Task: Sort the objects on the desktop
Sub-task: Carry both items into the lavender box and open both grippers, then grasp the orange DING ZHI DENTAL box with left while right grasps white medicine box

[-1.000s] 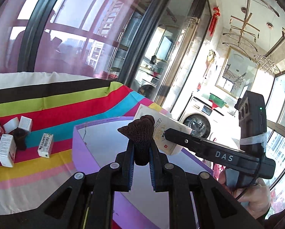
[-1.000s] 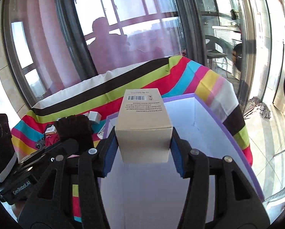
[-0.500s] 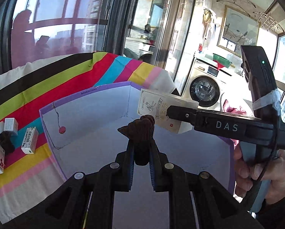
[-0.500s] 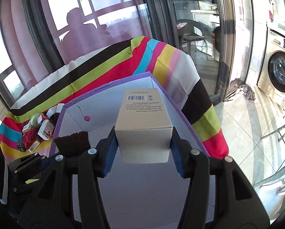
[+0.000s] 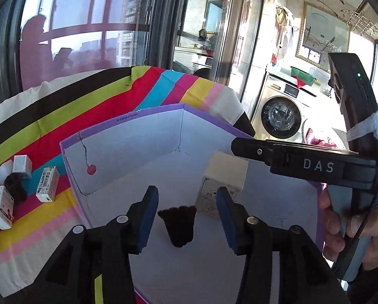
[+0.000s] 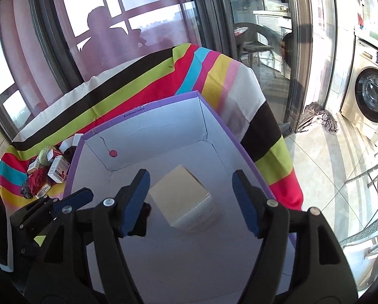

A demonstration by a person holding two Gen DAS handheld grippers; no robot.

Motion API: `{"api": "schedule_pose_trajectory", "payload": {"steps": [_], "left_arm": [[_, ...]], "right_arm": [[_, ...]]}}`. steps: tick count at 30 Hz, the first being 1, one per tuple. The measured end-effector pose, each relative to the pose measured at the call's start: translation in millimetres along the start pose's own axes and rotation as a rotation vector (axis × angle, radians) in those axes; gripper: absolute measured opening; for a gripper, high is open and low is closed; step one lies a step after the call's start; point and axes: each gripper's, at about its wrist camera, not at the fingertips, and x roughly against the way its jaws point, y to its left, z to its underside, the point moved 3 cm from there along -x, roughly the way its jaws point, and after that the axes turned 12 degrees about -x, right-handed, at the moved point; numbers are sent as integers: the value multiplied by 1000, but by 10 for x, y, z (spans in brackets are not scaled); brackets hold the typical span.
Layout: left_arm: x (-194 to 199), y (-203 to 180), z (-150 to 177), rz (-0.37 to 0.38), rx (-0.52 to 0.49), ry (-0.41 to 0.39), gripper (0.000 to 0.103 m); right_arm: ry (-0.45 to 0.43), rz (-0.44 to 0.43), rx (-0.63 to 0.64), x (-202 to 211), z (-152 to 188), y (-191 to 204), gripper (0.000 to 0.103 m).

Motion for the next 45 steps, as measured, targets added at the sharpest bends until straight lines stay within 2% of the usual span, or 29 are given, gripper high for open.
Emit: {"api": "schedule_pose_trajectory", "payload": {"steps": [1, 3, 8, 12, 18, 24, 28, 35, 37, 40, 44, 45], "left_arm": [[17, 10, -8, -6, 0, -6, 68], [61, 34, -18, -15, 1, -24, 73], [208, 153, -22, -19, 29, -77, 74], [399, 322, -2, -42, 45, -148, 82], [685, 745, 146, -140, 37, -215, 83], [871, 1400, 514, -248, 130, -201, 83], [1068, 1848, 896, -300, 260, -194, 83], [1462, 2696, 1542, -472, 476, -164, 83], [1518, 2927, 1683, -479, 542, -152, 82], [1530, 3176, 1768, -491, 586, -120, 82], [1463, 3535, 1678, -522, 640, -99, 82], [1412, 3600, 1623, -530, 625, -88, 83]], "right_arm": [[-6, 1, -1, 12, 0, 6, 75], [-19, -7, -3, 39, -5, 18, 78], [-65, -44, -19, 138, -37, 98, 81], [-99, -45, -27, 203, -59, 163, 84], [-109, -49, -20, 218, -62, 345, 84], [-114, -83, 10, 189, -30, 674, 84], [-116, -126, 44, 164, 13, 1004, 86], [-78, -215, 131, 43, 181, 1700, 86], [-68, -243, 145, 26, 257, 1894, 87], [-49, -268, 183, -58, 409, 2205, 88], [-13, -296, 188, -298, 616, 2539, 89], [2, -299, 189, -377, 671, 2616, 89]]}}
